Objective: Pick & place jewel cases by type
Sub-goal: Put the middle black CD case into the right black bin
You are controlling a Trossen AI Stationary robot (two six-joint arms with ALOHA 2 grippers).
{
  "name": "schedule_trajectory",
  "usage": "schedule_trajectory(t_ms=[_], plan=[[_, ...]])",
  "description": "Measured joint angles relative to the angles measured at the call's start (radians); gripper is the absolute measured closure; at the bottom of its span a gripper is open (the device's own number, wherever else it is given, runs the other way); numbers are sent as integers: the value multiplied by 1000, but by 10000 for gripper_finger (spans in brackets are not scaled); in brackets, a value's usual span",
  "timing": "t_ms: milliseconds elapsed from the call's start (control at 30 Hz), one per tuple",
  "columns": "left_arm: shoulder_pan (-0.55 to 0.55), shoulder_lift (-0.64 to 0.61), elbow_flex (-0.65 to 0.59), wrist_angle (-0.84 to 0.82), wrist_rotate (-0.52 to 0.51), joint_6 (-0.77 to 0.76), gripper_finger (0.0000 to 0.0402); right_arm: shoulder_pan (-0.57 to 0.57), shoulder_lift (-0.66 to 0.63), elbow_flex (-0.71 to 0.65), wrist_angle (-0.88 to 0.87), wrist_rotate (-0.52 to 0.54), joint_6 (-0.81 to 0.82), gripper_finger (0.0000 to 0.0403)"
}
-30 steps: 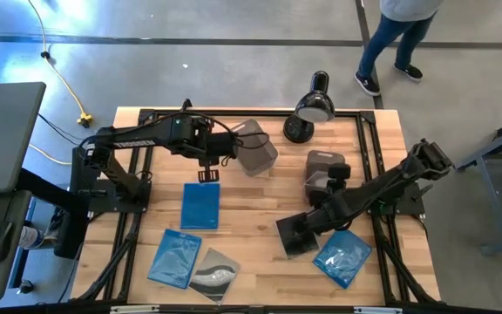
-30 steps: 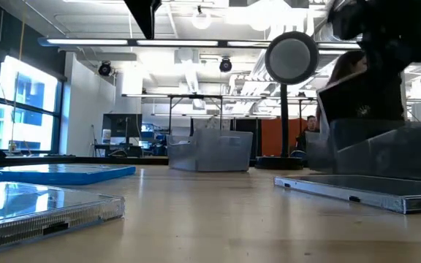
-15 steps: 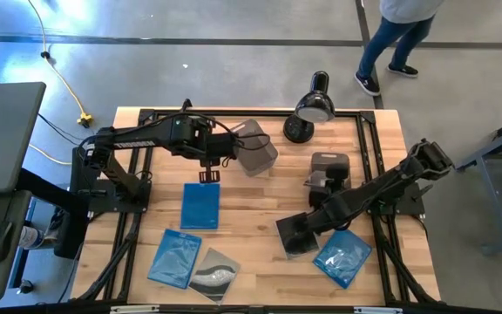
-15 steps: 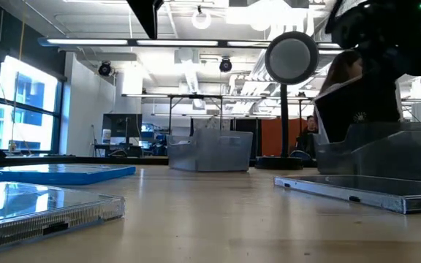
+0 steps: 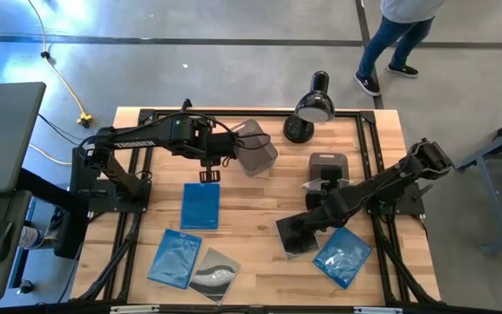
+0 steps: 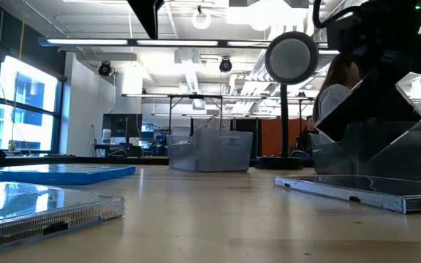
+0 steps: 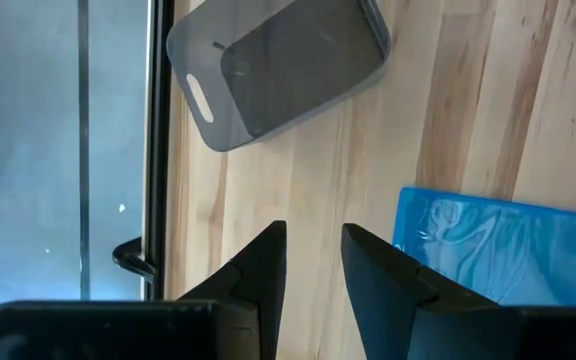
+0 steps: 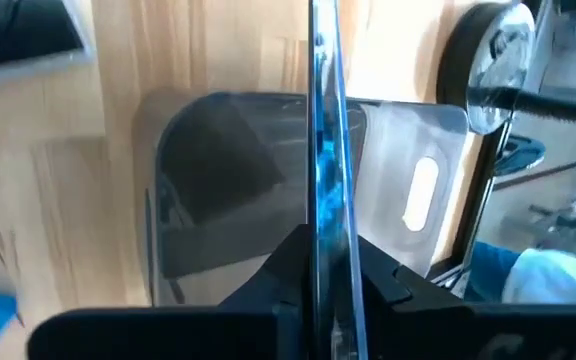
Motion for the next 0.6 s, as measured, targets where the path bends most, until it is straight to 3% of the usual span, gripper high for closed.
schedule_trajectory(t_ms=[267, 400, 600], plan=[[0, 0, 0, 0, 1, 0, 305, -6, 0, 0, -95, -2, -209, 369], [0, 1, 0, 0, 1, 0, 305, -6, 0, 0, -189, 48, -287, 368], [0, 1, 0, 0, 2, 0, 305, -14, 2, 0, -187, 34, -457, 372]])
